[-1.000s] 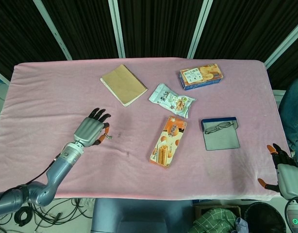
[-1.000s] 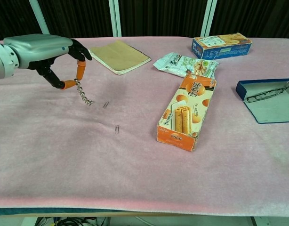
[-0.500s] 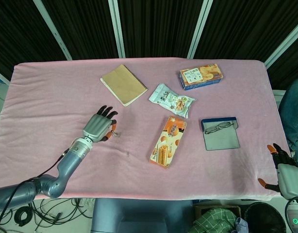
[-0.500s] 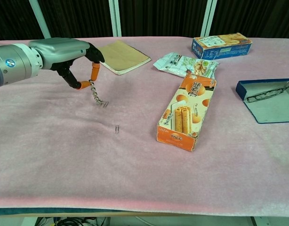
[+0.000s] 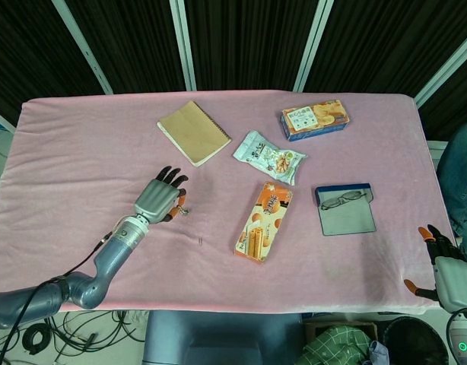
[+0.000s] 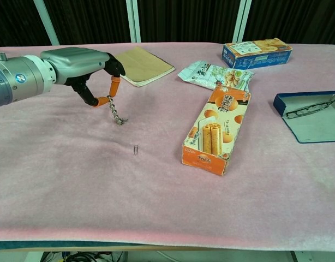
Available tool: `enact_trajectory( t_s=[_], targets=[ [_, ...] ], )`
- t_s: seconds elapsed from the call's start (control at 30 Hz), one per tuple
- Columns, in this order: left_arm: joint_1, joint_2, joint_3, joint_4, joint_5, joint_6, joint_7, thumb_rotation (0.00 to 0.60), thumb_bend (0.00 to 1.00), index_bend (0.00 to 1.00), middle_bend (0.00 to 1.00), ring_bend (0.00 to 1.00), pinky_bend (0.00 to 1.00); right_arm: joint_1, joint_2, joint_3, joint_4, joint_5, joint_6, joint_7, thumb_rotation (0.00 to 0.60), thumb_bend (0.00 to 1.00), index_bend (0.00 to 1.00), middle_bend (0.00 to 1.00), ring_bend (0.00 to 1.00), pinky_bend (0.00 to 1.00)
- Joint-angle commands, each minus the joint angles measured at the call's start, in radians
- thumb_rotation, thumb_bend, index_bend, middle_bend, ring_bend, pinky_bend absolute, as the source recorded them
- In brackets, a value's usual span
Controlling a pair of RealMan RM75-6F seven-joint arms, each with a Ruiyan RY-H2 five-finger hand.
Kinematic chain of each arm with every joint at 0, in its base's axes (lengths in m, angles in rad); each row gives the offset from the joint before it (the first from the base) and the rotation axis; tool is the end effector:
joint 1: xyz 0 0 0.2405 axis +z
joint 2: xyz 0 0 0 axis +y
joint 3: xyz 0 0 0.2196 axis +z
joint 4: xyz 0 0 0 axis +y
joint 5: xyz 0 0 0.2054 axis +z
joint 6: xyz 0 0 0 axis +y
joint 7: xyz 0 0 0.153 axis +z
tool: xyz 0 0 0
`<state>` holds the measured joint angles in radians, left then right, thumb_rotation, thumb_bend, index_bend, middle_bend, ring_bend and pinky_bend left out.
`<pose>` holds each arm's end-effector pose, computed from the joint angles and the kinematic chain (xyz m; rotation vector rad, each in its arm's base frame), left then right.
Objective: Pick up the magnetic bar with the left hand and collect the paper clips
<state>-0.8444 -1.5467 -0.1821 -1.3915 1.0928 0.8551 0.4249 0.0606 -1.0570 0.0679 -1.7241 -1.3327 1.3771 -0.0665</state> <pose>-0.1062 0.3508 -0.0196 -1.9856 -0.7789 -0.8220 -0.2917 -0.1797 0.1503 1.2929 -1.0491 0.7472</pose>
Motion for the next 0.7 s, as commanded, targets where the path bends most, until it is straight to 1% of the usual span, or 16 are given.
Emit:
enact_trajectory(
  t_s=[0.03, 0.3, 0.53, 0.7],
  targets=[
    [-0.003, -0.005, 0.001, 0.005, 0.003, 0.002, -0.005, 0.6, 0.43, 0.56, 0.15, 0.0, 0.0, 0.0, 0.0, 0.0, 0.0, 0.0, 0.001, 0.0, 0.6, 0.08, 0.0, 0.0, 0.07, 0.18],
    [-0.007, -0.008, 0.004, 0.007, 0.002, 0.006, -0.013, 0.6, 0.43, 0.56, 0.15, 0.0, 0.0, 0.0, 0.0, 0.0, 0.001, 0.0, 0.0, 0.001, 0.6, 0.08, 0.0, 0.0, 0.07, 0.18],
    [-0.012, 0.008, 0.0, -0.036, 0.015, 0.022, -0.011, 0.6, 0.43, 0.56, 0.15, 0.0, 0.0, 0.001, -0.002, -0.001, 0.0, 0.0, -0.002, -0.003, 0.6, 0.08, 0.0, 0.0, 0.07, 0.18],
    [-0.009, 0.028, 0.002, -0.086, 0.029, 0.038, -0.015, 0.6, 0.43, 0.56, 0.15, 0.0, 0.0, 0.001, -0.002, 0.001, 0.0, 0.004, -0.001, -0.002, 0.6, 0.08, 0.0, 0.0, 0.07, 0.18]
  ],
)
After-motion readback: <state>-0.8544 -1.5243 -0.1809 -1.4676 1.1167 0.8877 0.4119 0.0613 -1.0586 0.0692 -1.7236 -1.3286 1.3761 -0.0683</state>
